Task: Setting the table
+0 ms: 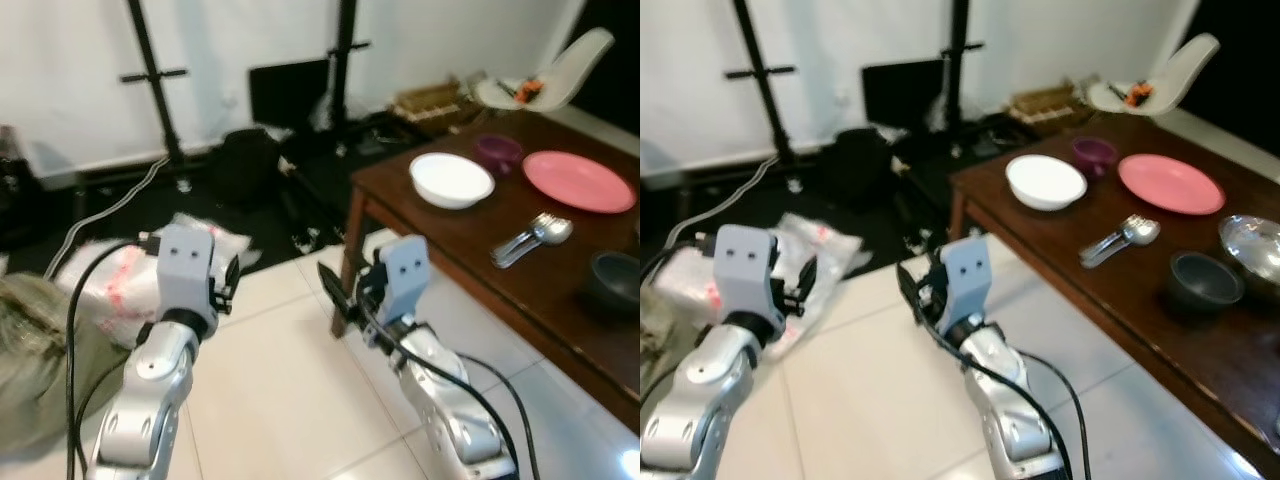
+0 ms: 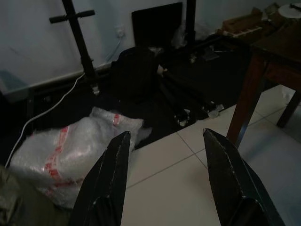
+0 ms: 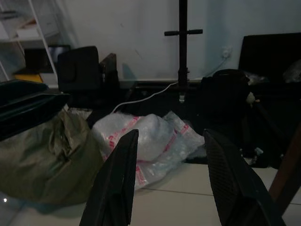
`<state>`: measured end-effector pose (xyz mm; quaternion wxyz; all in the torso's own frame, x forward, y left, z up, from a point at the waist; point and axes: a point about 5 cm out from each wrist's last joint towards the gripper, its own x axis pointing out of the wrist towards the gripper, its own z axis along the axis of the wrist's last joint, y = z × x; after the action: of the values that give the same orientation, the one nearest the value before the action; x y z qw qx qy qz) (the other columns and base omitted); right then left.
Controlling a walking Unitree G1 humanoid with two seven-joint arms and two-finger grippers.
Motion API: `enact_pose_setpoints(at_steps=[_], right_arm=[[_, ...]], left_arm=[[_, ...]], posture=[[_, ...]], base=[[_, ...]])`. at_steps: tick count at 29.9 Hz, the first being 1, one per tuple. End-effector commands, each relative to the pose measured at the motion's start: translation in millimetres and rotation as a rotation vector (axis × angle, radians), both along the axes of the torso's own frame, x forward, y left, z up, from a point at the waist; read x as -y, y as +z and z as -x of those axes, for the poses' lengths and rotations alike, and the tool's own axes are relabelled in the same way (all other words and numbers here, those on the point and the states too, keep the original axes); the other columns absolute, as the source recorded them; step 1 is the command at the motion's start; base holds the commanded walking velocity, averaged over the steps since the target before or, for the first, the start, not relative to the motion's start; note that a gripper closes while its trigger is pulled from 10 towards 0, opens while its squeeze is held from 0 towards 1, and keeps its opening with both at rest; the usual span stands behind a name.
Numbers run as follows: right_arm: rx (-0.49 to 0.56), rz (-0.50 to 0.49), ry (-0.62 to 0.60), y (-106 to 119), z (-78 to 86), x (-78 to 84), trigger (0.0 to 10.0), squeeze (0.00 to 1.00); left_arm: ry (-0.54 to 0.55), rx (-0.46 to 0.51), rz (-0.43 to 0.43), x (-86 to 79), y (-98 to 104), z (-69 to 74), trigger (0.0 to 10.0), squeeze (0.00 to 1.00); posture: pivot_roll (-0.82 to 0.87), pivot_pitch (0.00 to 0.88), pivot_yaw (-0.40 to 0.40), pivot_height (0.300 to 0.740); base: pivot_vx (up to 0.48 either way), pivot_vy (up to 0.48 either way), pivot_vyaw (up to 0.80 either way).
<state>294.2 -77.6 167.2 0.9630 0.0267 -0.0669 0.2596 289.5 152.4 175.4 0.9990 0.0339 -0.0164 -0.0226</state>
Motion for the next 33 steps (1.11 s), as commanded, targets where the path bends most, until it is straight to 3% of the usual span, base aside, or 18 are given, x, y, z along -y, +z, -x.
enact_pose_setpoints(at_steps=[1,33], right_arm=[[-0.005,0.002,-0.003,-1.7,-0.1,2.0,10.0,0.0],[0.003,-0.01,-0.024,-1.7,2.4,1.0,10.0,0.0]], left_arm=[[0.003,0.001,-0.01,0.9,-0.5,-0.5,10.0,0.0],[-0.011,0.002,-0.019,0.2,3.1,-5.0,10.0,0.0]], posture=[[0.05,0.0,0.032,0.74],[0.03,0.0,0.064,0.74]], base=[[0.0,0.0,0.79],[0.0,0.0,0.79]])
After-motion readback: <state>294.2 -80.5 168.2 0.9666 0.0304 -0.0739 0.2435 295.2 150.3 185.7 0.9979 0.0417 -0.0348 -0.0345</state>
